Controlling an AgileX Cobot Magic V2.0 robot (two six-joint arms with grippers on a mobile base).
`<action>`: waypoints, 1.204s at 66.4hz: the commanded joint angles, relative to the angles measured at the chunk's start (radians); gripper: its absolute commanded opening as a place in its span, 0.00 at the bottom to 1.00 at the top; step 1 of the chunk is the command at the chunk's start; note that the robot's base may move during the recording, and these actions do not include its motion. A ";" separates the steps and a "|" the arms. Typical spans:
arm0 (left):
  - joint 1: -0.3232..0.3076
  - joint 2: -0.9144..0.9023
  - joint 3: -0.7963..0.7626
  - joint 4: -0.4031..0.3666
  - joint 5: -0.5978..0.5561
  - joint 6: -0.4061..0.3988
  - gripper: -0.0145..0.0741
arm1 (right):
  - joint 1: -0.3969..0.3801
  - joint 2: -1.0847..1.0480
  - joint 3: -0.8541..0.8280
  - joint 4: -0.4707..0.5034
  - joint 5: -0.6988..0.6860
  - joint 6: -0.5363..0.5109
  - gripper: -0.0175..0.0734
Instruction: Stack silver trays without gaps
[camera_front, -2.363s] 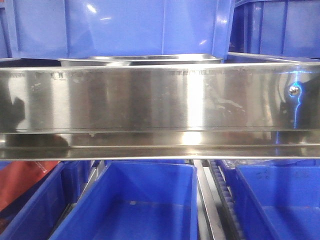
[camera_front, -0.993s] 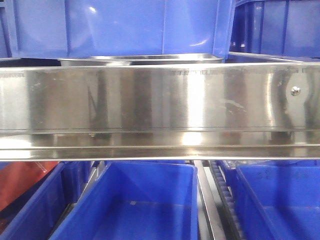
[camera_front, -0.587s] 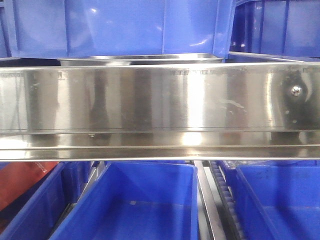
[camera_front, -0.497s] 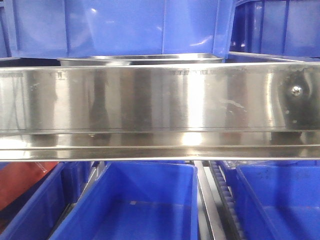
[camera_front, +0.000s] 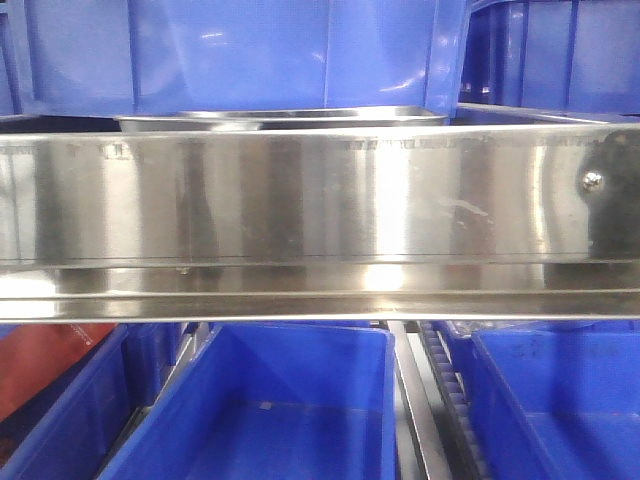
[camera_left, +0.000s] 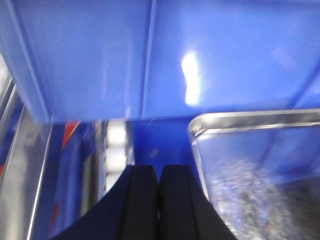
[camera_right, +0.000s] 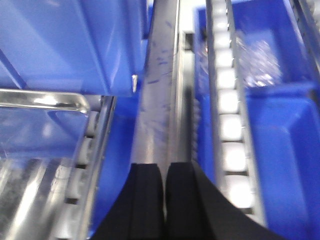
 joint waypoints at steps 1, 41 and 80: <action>-0.048 0.050 -0.089 0.105 0.116 -0.144 0.15 | 0.077 0.060 -0.101 -0.066 0.098 0.078 0.18; -0.105 0.211 -0.259 -0.057 0.310 -0.150 0.15 | 0.146 0.353 -0.380 0.060 0.327 0.094 0.18; -0.106 0.314 -0.265 -0.073 0.289 -0.131 0.15 | 0.145 0.396 -0.380 0.060 0.289 0.108 0.18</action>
